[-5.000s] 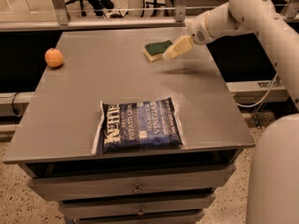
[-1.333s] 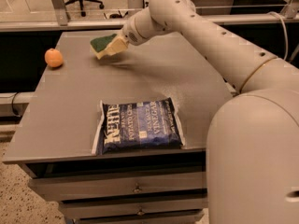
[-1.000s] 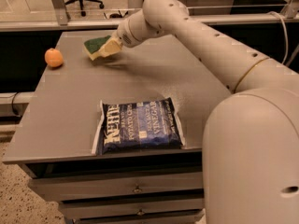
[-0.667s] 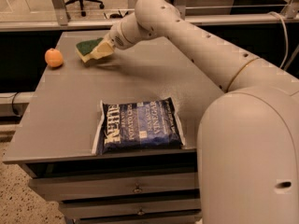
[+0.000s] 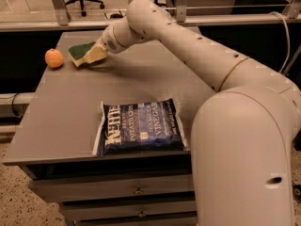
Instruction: Move sponge near orange
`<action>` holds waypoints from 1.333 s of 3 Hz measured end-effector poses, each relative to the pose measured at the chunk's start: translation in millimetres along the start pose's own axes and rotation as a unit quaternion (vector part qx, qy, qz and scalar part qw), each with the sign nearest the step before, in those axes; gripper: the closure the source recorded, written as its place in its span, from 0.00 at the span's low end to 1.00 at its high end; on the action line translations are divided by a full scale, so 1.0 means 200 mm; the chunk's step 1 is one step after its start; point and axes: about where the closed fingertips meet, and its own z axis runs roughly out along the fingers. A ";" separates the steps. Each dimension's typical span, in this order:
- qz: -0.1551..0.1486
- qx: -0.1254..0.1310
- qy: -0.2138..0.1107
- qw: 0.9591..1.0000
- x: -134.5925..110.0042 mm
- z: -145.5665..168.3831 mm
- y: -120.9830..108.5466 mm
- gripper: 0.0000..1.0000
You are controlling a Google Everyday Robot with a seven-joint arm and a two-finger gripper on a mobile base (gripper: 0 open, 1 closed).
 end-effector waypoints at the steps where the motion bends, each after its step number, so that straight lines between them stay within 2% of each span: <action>1: 0.002 -0.002 0.001 1.000 0.01 0.03 0.01 0.56; 3: 0.005 -0.006 -0.002 1.000 0.01 0.03 0.02 0.10; 4: 0.005 -0.007 -0.002 1.000 0.01 0.03 0.02 0.00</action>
Offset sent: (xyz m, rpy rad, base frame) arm 0.0009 0.0007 -0.0032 0.0091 0.0070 -0.0067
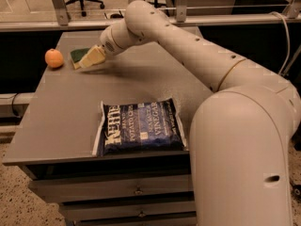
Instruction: Move sponge near orange
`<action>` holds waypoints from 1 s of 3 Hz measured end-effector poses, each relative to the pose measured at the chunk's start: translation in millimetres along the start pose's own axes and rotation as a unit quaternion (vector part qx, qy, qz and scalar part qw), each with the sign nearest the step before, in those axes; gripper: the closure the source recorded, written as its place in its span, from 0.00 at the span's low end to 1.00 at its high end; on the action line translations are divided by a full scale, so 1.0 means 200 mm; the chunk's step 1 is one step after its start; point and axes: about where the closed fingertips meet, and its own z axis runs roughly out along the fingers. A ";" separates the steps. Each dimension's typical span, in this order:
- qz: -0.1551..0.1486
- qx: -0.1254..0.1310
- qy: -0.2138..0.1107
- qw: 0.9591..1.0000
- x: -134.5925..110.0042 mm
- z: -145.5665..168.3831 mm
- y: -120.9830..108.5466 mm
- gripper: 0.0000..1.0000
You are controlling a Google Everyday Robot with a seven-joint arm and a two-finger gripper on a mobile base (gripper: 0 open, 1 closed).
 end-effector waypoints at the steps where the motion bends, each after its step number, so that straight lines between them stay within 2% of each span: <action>1: 0.002 0.003 0.000 1.000 0.01 -0.02 -0.01 0.00; 2: 0.000 0.021 -0.006 1.000 0.02 -0.13 -0.06 0.00; 3: -0.039 0.067 -0.007 0.997 0.07 -0.57 -0.24 0.00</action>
Offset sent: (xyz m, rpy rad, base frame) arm 0.0016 -0.0683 0.0353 0.0132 -0.0745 -0.0831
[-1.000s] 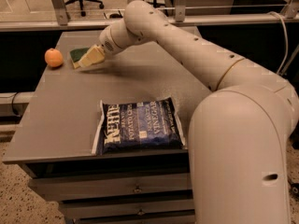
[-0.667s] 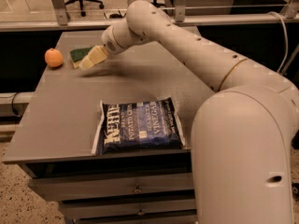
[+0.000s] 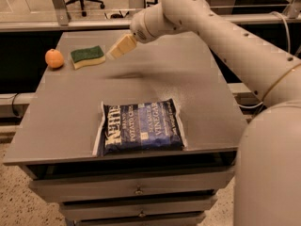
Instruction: Move sponge near orange
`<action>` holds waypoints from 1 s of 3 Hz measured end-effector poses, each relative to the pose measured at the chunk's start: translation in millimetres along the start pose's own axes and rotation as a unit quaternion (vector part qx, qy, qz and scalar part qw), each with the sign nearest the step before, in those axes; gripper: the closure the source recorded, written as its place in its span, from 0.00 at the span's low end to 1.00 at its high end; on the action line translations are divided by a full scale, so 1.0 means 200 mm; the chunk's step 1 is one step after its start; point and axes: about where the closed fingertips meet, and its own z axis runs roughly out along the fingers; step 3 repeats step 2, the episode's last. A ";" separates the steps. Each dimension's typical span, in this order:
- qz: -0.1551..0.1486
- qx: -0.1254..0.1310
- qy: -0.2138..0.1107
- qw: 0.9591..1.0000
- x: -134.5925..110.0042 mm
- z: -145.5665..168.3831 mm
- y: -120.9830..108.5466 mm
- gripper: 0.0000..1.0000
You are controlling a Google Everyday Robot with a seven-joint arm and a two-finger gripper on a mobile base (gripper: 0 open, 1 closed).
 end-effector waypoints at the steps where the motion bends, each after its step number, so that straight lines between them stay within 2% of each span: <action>1: -0.037 0.026 0.003 0.999 0.09 -0.30 -0.17 0.00; 3: -0.044 0.026 0.004 0.999 0.09 -0.31 -0.18 0.00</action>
Offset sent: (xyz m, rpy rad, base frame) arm -0.0028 -0.0620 0.0224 -0.0424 -0.0711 -0.0074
